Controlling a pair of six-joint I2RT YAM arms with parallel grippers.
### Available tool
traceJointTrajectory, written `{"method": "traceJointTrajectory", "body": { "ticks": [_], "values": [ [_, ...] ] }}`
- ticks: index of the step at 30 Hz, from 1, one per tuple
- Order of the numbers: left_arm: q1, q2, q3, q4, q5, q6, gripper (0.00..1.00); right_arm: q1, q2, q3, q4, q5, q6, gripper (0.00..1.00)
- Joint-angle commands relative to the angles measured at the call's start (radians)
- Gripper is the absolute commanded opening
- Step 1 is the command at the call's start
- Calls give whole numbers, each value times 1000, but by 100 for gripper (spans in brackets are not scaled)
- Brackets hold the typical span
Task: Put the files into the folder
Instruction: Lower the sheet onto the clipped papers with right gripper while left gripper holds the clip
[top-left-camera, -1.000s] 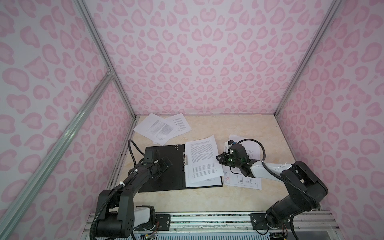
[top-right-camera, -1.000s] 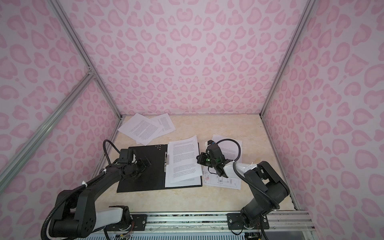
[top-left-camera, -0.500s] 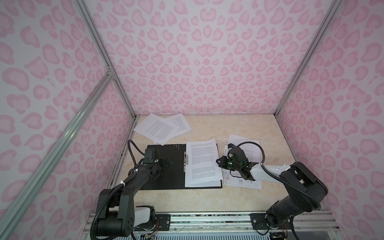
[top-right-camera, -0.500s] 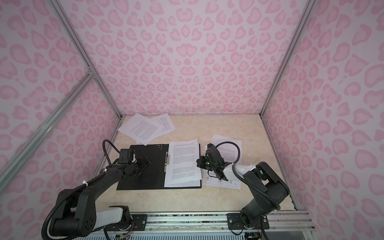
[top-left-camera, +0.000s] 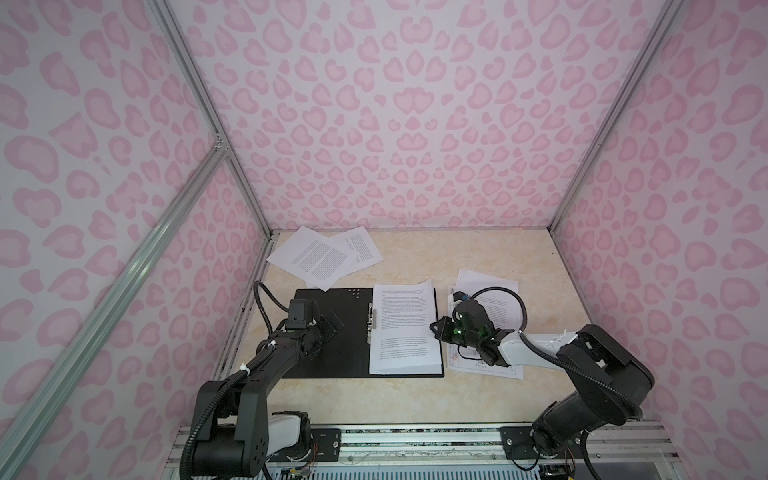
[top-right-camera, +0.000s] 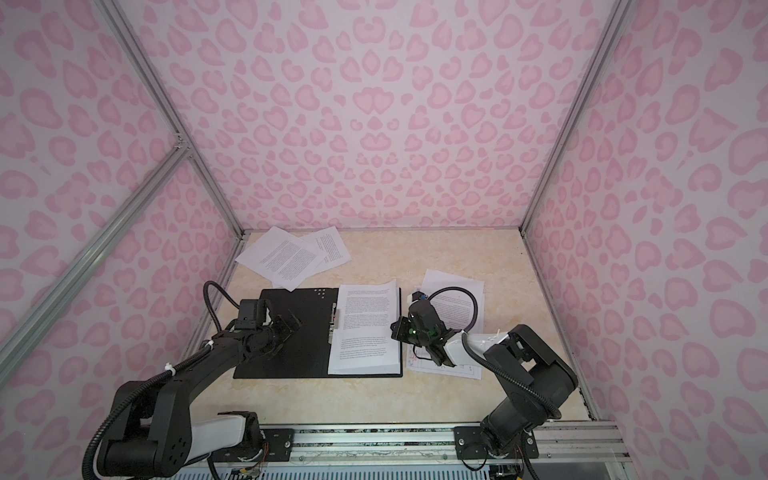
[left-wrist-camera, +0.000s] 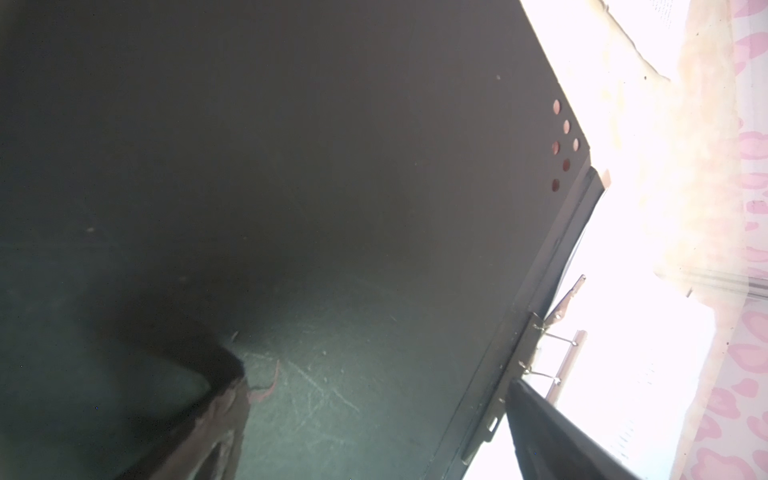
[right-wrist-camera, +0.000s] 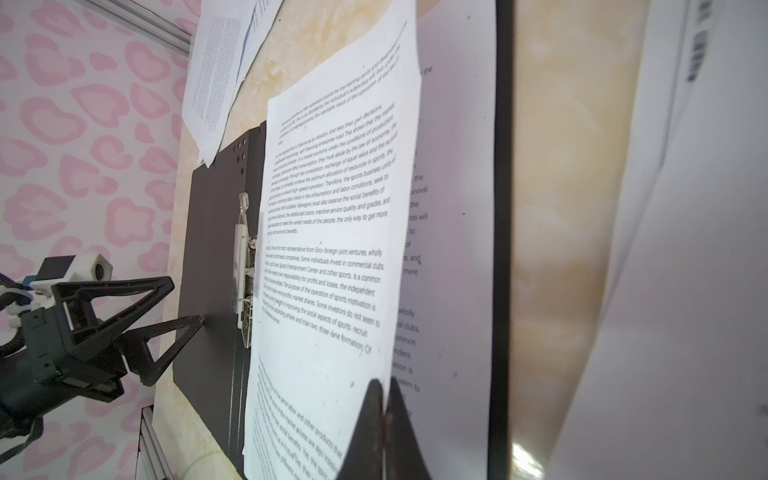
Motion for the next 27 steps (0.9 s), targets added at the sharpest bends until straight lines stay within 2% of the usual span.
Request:
{"method": "traceJointTrajectory", "body": {
  "ticks": [1, 19, 27],
  "values": [
    [2, 10, -13, -127, -28, -22, 98, 6, 8, -11, 33, 26, 6, 0],
    [2, 7, -4, -125, -24, -24, 97, 24, 32, -24, 85, 14, 18, 1],
    [1, 10, -5, -127, -25, -25, 98, 36, 16, -28, 84, 21, 27, 15]
  ]
}}
